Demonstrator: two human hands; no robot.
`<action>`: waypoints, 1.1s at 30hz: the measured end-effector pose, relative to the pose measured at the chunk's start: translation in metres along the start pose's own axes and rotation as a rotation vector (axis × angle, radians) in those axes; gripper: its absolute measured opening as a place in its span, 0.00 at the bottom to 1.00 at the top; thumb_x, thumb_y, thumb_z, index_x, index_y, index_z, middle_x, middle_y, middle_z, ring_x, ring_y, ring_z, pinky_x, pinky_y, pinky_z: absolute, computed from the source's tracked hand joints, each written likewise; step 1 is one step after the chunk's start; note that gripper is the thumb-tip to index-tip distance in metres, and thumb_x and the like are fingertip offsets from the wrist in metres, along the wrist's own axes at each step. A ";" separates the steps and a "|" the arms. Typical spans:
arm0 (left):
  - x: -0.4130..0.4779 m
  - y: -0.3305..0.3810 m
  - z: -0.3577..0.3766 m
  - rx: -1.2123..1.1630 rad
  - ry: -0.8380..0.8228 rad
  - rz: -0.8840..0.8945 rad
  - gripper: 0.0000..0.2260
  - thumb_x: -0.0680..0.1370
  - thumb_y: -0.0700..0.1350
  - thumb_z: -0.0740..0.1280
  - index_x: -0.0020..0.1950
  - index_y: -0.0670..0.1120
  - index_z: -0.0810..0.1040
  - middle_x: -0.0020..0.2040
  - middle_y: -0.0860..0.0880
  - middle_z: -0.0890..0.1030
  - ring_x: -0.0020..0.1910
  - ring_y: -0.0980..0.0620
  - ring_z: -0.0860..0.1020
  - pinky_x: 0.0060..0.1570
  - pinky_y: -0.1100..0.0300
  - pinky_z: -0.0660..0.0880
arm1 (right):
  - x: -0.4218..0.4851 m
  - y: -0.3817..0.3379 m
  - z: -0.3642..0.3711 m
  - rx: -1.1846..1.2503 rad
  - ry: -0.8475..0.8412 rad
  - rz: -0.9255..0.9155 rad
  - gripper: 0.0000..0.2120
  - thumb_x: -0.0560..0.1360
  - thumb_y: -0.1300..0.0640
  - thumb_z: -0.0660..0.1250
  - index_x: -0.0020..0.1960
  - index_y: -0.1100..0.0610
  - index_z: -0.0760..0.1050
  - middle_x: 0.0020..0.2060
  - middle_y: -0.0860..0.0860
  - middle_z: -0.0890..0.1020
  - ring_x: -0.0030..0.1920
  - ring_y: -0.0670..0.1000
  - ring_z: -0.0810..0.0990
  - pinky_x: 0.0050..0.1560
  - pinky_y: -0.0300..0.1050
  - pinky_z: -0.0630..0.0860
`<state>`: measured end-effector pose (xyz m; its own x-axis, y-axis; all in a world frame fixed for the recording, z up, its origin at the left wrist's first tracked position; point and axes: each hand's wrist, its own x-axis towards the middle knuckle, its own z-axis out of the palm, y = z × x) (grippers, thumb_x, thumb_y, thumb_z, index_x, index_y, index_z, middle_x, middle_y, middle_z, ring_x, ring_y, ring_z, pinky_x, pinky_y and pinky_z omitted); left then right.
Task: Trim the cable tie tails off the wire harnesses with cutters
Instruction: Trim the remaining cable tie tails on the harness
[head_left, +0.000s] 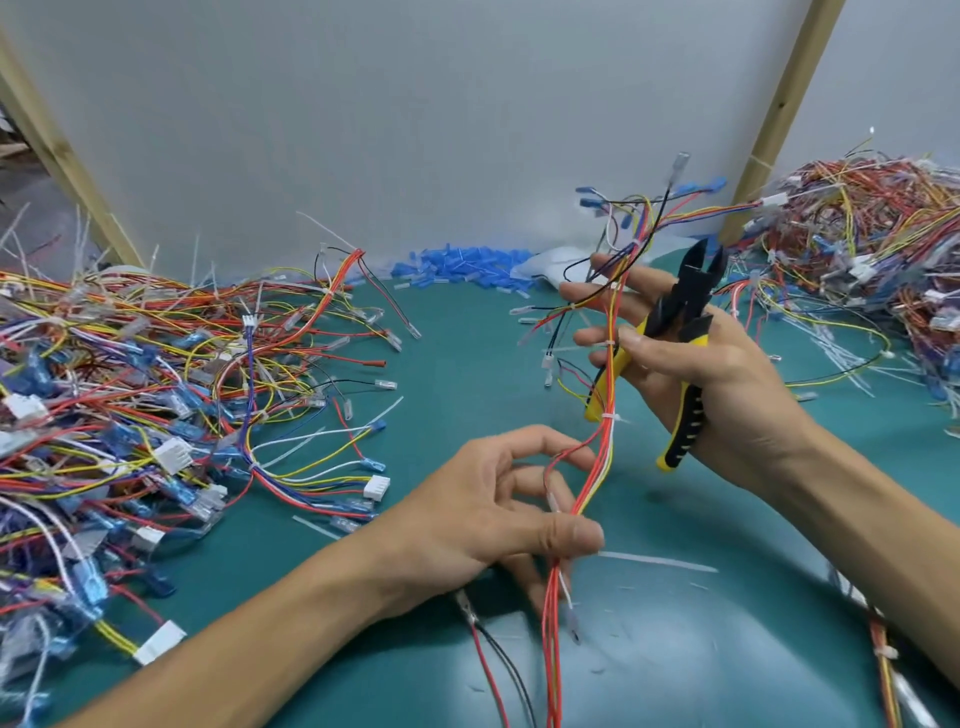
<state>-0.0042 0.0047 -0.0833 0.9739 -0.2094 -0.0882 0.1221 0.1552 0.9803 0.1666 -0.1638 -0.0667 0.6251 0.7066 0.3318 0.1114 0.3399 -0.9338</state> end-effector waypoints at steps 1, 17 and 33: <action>-0.001 0.000 0.000 0.008 -0.031 -0.010 0.23 0.75 0.31 0.74 0.67 0.44 0.75 0.40 0.47 0.78 0.30 0.48 0.80 0.30 0.56 0.81 | 0.000 0.000 0.000 -0.005 -0.003 0.002 0.25 0.82 0.66 0.62 0.78 0.56 0.71 0.72 0.57 0.80 0.62 0.55 0.82 0.62 0.44 0.78; 0.009 -0.004 -0.010 0.047 0.419 0.188 0.25 0.71 0.33 0.77 0.63 0.40 0.71 0.42 0.41 0.77 0.28 0.42 0.82 0.28 0.57 0.81 | -0.003 -0.003 0.005 -0.097 0.019 0.049 0.26 0.79 0.64 0.65 0.77 0.57 0.73 0.67 0.56 0.83 0.58 0.55 0.79 0.60 0.49 0.74; 0.013 -0.009 -0.022 -0.114 0.630 0.329 0.21 0.77 0.32 0.72 0.65 0.45 0.70 0.39 0.45 0.77 0.36 0.46 0.85 0.40 0.59 0.83 | -0.004 -0.001 0.010 -0.168 0.151 0.237 0.10 0.84 0.64 0.63 0.58 0.69 0.80 0.44 0.62 0.85 0.38 0.54 0.81 0.45 0.44 0.79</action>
<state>0.0116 0.0218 -0.0969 0.8850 0.4570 0.0893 -0.2104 0.2214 0.9522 0.1562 -0.1604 -0.0661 0.7551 0.6494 0.0902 0.0669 0.0605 -0.9959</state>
